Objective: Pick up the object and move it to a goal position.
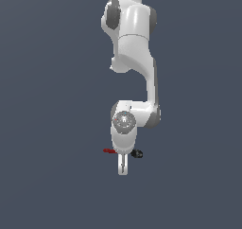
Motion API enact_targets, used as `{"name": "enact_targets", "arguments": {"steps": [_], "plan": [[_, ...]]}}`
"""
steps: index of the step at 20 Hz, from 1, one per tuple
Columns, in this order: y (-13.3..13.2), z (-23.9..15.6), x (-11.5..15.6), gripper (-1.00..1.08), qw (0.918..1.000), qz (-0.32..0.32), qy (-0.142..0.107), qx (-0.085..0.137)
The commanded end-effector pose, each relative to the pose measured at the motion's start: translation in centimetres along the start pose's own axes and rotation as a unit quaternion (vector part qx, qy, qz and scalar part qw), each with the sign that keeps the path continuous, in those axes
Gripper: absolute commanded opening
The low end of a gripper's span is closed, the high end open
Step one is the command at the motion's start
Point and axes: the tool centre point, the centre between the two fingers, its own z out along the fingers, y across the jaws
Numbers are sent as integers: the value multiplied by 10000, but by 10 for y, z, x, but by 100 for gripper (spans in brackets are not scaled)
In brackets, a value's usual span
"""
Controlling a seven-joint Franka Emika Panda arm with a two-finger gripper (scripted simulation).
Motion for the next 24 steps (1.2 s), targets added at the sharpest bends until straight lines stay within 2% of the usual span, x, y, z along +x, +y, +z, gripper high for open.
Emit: {"name": "enact_targets", "arguments": {"steps": [1, 14, 19, 24], "plan": [[-1, 0, 0, -100, 10000, -1, 0, 6], [0, -5, -6, -100, 10000, -1, 0, 6], [4, -23, -29, -100, 10000, -1, 0, 6], [10, -57, -72, -100, 10000, 0, -2, 5]]}}
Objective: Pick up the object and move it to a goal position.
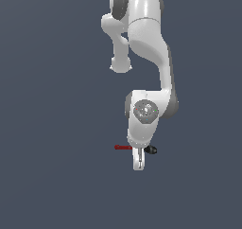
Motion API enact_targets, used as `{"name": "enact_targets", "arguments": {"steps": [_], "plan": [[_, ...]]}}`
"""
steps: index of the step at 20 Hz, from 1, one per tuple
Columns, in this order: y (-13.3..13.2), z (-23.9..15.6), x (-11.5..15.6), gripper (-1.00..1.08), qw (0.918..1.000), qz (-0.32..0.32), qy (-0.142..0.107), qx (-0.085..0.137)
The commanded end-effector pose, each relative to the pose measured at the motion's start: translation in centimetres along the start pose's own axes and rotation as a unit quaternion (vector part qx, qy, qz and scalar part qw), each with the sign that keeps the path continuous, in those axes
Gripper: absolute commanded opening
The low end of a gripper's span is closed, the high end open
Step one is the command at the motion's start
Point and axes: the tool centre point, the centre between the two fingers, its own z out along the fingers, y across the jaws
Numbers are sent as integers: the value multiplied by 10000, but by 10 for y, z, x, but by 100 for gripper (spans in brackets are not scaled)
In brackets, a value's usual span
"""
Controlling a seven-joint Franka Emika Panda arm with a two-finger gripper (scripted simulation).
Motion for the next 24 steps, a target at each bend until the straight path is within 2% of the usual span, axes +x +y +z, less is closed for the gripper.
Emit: {"name": "enact_targets", "arguments": {"steps": [1, 14, 19, 24], "plan": [[3, -19, -24, -100, 10000, -6, -4, 7], [17, -108, -137, -100, 10000, -4, 3, 9], [18, -125, -158, -100, 10000, -6, 2, 9], [17, -129, -163, -100, 10000, -7, 0, 9]]}}
